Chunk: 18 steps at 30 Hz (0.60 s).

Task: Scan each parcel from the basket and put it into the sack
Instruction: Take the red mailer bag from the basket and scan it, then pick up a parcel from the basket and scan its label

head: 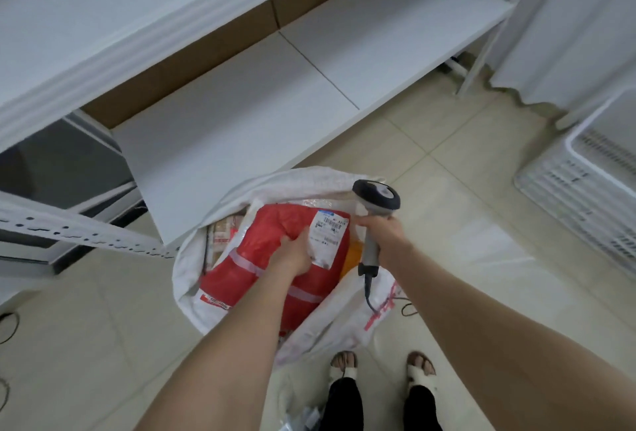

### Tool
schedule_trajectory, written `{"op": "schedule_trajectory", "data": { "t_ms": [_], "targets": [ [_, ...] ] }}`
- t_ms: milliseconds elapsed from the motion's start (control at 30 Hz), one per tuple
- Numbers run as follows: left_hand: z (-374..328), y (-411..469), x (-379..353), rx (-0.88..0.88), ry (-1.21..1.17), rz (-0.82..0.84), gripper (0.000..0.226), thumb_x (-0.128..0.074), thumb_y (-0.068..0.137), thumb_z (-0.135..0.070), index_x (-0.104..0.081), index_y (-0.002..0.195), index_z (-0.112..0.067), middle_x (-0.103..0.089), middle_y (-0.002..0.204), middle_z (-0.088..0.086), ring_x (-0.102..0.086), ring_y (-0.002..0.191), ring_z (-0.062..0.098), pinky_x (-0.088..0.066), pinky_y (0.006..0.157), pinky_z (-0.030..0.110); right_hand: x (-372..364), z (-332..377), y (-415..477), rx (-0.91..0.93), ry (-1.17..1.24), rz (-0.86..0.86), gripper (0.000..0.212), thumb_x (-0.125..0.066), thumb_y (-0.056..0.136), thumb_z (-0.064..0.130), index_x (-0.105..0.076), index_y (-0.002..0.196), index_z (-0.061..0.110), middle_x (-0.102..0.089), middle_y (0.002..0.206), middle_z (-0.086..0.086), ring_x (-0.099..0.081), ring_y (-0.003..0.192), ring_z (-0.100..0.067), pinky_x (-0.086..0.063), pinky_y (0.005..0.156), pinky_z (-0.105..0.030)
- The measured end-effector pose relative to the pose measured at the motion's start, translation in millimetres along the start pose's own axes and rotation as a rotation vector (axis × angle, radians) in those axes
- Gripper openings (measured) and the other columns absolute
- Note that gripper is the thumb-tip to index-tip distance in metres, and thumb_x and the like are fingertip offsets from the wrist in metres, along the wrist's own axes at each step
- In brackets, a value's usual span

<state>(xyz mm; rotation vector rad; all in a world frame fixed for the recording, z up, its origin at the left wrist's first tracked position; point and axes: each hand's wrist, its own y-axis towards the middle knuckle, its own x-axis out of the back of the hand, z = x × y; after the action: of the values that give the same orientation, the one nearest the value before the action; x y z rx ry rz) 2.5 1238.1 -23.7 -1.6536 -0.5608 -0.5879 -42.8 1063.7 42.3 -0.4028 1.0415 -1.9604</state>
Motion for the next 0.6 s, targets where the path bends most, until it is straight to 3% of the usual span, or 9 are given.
{"op": "schedule_trajectory", "data": {
  "t_ms": [133,233,300,367,500,600],
  "targets": [
    [-4.1,4.9,4.0,0.046,0.063,0.174,0.085,-0.035,0.092,0.004,0.011,0.149,-0.038,0.021,0.157,0.011,-0.018,0.144,0.032,-0.032,0.111,0.037,1.3,3.6,-0.7,-0.015,-0.023,-0.003,0.019,-0.065,0.084,-0.001,-0.053,0.09,0.013,-0.059,0.086,-0.009,-0.06,0.072,-0.02,-0.052,0.06,-0.032],
    [-6.8,0.9,10.6,0.035,0.077,0.184,0.076,-0.031,0.096,0.0,0.008,0.151,-0.035,0.02,0.156,0.015,-0.008,0.146,0.034,-0.024,0.115,0.043,5.6,6.0,-1.4,-0.001,-0.054,0.02,0.02,-0.066,0.083,-0.002,-0.054,0.087,0.013,-0.063,0.093,-0.012,-0.064,0.084,-0.026,-0.056,0.084,-0.044],
    [-7.5,-2.9,12.9,0.039,0.106,0.186,0.071,-0.031,0.098,-0.004,0.005,0.152,-0.033,0.019,0.156,0.016,-0.004,0.146,0.034,-0.018,0.117,0.044,10.7,9.4,-7.1,0.004,-0.085,0.021,0.018,-0.066,0.084,-0.001,-0.054,0.086,0.012,-0.061,0.09,-0.01,-0.062,0.085,-0.025,-0.053,0.091,-0.045],
    [-9.5,-8.1,15.1,0.038,0.129,0.166,0.067,-0.031,0.098,-0.007,-0.001,0.153,-0.029,0.013,0.157,0.019,-0.008,0.145,0.036,-0.017,0.117,0.044,18.5,12.9,-12.6,0.016,-0.095,0.013,0.016,-0.066,0.086,0.002,-0.054,0.092,0.011,-0.056,0.087,-0.007,-0.057,0.079,-0.021,-0.051,0.088,-0.042],
    [-33.7,-29.9,28.4,0.043,0.15,0.052,0.048,-0.033,0.097,-0.006,-0.032,0.145,-0.008,-0.033,0.149,0.015,-0.025,0.14,0.033,-0.022,0.113,0.033,41.0,20.7,-25.5,0.032,-0.071,0.033,0.028,-0.065,0.087,0.004,-0.053,0.112,0.004,-0.056,0.091,-0.01,-0.053,0.077,-0.02,-0.049,0.071,-0.033],
    [-66.2,-46.2,48.7,0.055,0.119,-0.037,0.049,-0.04,0.096,-0.01,-0.033,0.144,-0.006,-0.034,0.148,0.017,-0.024,0.141,0.03,-0.031,0.109,0.031,66.8,36.1,-41.2,0.039,-0.006,0.087,0.027,-0.064,0.087,0.001,-0.054,0.112,0.005,-0.062,0.094,-0.012,-0.06,0.081,-0.022,-0.048,0.065,-0.031]
  ]
}}
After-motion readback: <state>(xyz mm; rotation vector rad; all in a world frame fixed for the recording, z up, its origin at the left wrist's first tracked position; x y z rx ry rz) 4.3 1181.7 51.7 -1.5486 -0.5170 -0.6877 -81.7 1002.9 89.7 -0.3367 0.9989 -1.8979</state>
